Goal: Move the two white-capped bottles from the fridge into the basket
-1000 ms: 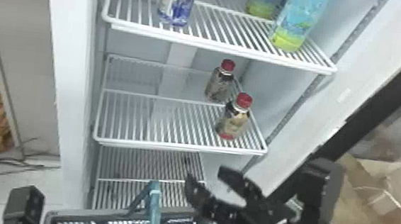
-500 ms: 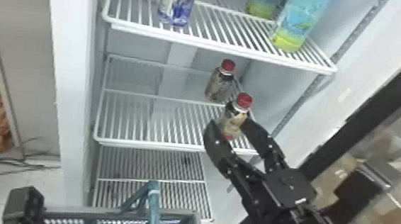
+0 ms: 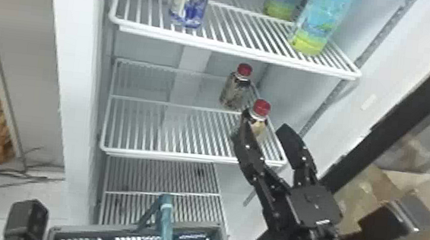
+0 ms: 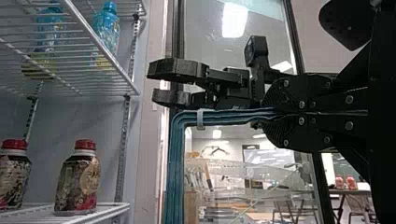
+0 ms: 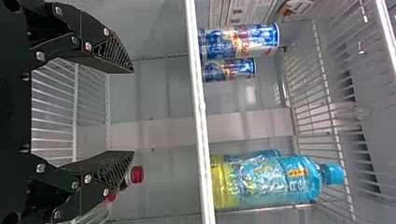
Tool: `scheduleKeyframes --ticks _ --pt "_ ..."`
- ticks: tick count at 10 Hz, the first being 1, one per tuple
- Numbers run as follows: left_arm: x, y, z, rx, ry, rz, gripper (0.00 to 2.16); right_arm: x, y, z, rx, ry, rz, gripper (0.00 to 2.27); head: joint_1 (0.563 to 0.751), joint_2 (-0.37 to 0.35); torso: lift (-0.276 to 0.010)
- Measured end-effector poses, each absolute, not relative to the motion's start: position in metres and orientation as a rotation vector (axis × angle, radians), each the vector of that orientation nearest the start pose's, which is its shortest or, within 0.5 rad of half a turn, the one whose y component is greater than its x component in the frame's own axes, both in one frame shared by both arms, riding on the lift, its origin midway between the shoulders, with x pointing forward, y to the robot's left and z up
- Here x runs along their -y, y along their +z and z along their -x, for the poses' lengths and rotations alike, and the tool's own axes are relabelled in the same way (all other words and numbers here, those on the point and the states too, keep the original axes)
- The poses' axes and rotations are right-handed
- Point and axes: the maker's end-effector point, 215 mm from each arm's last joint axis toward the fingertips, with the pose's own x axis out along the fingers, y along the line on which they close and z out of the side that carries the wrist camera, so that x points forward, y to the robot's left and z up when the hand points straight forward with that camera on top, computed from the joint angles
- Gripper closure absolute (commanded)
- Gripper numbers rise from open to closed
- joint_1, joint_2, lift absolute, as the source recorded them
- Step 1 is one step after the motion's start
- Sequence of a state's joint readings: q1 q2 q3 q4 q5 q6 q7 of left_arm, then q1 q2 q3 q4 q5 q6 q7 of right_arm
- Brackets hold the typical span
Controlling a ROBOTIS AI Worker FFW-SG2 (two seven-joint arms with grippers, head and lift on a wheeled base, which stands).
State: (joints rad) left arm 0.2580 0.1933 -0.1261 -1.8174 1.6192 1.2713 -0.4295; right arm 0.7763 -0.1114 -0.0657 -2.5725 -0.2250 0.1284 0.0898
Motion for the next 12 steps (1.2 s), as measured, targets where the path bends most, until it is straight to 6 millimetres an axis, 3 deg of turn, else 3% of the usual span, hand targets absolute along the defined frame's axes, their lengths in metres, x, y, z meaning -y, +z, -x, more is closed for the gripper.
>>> scheduleKeyframes --ticks 4,12 --pt "0.046 -0.289 -0.250 -0.934 -1.344 1.483 1.12 0.226 -0.221 -0.377 0.081 0.115 -0.089 0.47 0.695 -0.350 -0.260" --pt "0.046 -0.289 -0.249 -0.937 -1.346 1.484 1.12 0.236 -0.240 -0.378 0.072 0.077 -0.069 0.47 0.695 -0.350 -0.260"
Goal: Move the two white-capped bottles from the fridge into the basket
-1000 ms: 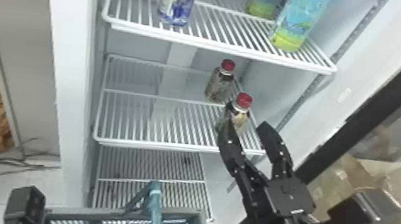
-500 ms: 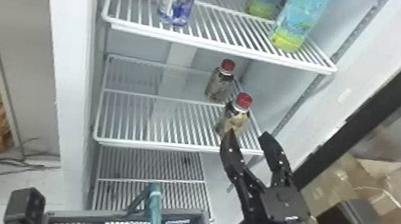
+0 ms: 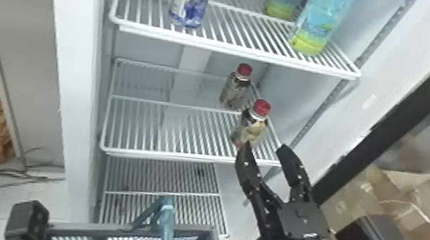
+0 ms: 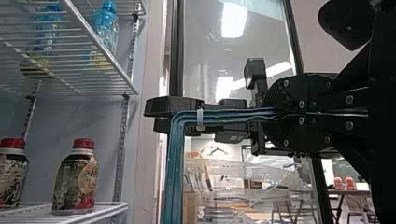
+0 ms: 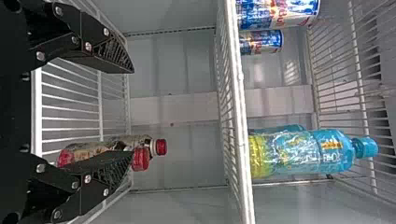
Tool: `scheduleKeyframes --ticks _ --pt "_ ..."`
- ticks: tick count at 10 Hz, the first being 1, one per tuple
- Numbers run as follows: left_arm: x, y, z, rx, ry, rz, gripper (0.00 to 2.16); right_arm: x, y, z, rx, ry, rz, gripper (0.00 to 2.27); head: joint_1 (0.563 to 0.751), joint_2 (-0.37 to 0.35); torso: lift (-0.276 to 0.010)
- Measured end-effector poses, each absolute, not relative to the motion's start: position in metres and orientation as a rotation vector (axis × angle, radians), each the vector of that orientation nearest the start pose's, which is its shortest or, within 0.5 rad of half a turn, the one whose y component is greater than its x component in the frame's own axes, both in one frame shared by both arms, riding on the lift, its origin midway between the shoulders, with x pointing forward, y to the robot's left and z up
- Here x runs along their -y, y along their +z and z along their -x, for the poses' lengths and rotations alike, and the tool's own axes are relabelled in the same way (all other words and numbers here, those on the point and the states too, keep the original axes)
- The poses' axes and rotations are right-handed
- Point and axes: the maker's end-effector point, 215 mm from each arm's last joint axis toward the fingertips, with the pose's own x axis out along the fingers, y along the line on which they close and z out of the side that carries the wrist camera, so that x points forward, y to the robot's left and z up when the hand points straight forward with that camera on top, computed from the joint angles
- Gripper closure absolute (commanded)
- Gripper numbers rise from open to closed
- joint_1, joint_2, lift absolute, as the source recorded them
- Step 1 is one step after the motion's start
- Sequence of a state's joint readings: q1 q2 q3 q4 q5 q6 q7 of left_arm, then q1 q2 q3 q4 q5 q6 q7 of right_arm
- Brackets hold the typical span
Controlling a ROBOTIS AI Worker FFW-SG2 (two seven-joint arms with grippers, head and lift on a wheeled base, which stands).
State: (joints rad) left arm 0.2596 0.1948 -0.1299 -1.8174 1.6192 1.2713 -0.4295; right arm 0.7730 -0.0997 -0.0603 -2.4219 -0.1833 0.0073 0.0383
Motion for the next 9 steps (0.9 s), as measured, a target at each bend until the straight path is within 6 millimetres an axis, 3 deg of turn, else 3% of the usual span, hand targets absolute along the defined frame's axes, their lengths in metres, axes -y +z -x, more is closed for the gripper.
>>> scheduleKeyframes --ticks 9 --pt "0.0466 -0.2889 -0.2479 -0.941 -1.348 1.484 1.12 0.2383 -0.2358 -0.3775 0.087 0.070 -0.062 0.47 0.695 -0.350 -0.260"
